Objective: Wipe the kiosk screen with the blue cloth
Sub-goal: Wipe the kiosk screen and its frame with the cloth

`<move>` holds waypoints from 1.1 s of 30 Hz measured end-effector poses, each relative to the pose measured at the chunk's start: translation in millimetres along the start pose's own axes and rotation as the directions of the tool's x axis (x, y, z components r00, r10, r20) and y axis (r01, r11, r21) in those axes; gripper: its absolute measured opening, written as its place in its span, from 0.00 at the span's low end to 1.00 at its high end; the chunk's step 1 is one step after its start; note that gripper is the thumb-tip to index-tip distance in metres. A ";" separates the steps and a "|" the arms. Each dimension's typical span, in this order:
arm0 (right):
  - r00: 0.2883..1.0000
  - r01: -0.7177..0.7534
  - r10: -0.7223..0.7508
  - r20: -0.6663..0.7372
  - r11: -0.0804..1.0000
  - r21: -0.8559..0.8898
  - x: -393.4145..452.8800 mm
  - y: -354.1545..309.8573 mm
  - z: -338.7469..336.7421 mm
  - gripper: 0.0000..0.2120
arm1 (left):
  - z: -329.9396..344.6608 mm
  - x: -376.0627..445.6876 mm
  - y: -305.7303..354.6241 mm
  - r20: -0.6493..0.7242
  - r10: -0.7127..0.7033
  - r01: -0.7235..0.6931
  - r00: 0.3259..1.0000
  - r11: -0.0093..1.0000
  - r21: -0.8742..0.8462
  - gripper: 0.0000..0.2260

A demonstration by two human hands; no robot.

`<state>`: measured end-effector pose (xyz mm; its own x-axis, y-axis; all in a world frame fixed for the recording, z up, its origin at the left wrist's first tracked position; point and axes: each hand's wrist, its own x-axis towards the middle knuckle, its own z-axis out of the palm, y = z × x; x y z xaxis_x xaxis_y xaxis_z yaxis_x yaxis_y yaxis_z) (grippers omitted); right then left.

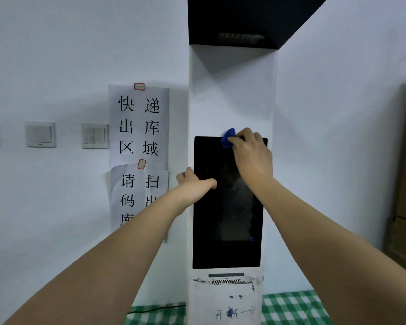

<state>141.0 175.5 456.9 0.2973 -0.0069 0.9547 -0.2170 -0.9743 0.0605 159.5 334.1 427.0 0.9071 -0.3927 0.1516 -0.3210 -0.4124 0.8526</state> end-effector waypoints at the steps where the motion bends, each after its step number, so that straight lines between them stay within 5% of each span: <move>1: 0.998 -0.053 0.054 -0.016 0.998 0.016 -1.0 0.9 2.1 0.13 | 1.5 -1.1 1.0 -0.012 -0.001 0.001 1.000 1.000 0.004 0.38; 4: 0.995 -0.082 0.085 -0.048 0.995 0.059 -3.8 -12.6 7.8 0.15 | 4.9 -2.6 4.4 -0.018 0.002 -0.002 1.000 1.000 -0.002 0.39; 12: 0.935 0.351 -0.349 0.059 0.936 -0.032 -8.1 -8.6 3.6 0.17 | 3.1 -1.4 2.0 -0.004 0.017 -0.017 1.000 1.000 0.016 0.37; 14: 0.959 0.284 -0.283 0.031 0.958 -0.042 -3.1 2.5 4.4 0.16 | 2.4 -1.9 1.0 -0.001 0.011 -0.011 1.000 1.000 0.024 0.38; 18: 0.994 -0.078 0.083 -0.065 0.993 0.086 -12.3 -18.3 12.6 0.15 | 4.1 -3.0 -4.1 0.001 0.029 -0.029 1.000 1.000 0.011 0.37; 20: 0.999 0.001 0.003 -0.045 0.997 0.082 -24.4 -32.7 16.8 0.15 | 5.6 -2.6 -6.7 -0.011 0.032 -0.032 0.999 0.999 -0.002 0.35; 24: 0.907 0.420 -0.419 0.051 0.907 -0.024 -31.7 -20.9 13.0 0.18 | 5.1 -1.6 -8.3 -0.003 0.016 -0.016 1.000 1.000 -0.012 0.32; 26: 0.942 0.335 -0.334 0.032 0.941 -0.042 -17.7 -10.8 9.8 0.14 | 4.4 -1.5 -8.6 0.001 0.017 -0.017 1.000 1.000 -0.016 0.34; 30: 0.995 -0.063 0.069 -0.071 0.995 0.080 -11.4 -20.2 15.1 0.14 | 5.9 -2.3 -9.6 0.011 0.023 -0.023 1.000 0.999 -0.023 0.34; 33: 0.975 0.223 -0.222 -0.018 0.974 0.036 -25.3 -29.8 18.1 0.15 | 6.3 -2.5 -10.4 -0.002 0.030 -0.030 1.000 0.999 -0.029 0.32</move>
<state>156.8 200.7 425.6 0.3218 0.2138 0.9224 -0.1117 -0.9588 0.2612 158.9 334.2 414.6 0.8976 -0.4034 0.1776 -0.3398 -0.3767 0.8618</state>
